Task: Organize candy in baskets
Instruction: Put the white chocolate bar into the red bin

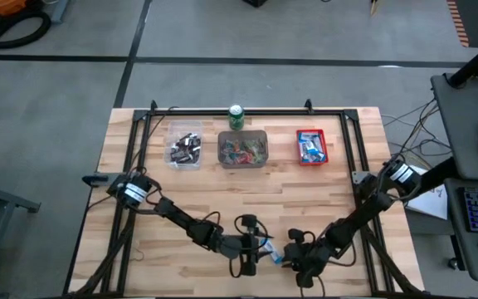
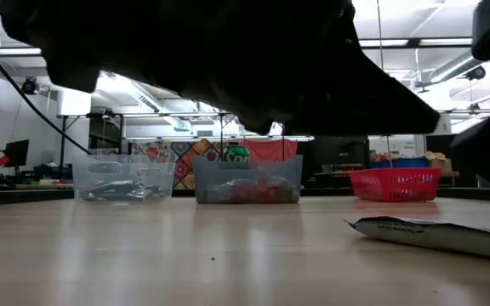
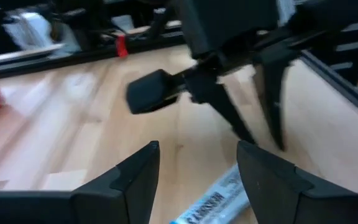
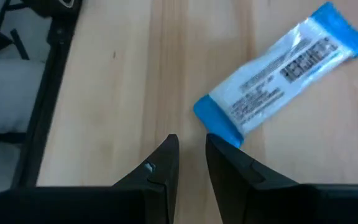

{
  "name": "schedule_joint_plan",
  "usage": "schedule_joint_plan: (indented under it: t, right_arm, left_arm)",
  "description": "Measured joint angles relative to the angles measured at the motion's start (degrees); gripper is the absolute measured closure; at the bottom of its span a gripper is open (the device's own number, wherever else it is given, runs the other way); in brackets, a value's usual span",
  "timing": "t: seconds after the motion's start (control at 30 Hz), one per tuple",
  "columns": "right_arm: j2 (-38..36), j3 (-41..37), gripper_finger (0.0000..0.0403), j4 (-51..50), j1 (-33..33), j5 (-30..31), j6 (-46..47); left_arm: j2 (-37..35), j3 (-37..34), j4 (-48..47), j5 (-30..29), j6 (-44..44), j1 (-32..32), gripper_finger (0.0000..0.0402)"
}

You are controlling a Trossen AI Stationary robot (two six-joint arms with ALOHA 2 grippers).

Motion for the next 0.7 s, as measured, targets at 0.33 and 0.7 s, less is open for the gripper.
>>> schedule_joint_plan:
  t: [0.33, 0.7]
  right_arm:
    - [-2.8, -0.1, 0.0328, -10.6, -0.1, 8.3, 1.7]
    - [-6.9, -0.1, 0.0328, -12.9, 0.4, 9.0, 2.8]
  left_arm:
    - [0.2, -0.4, -4.1, 5.1, 0.1, 1.4, 0.0206]
    - [0.2, -0.6, -8.6, 10.5, -3.6, 1.7, 0.0206]
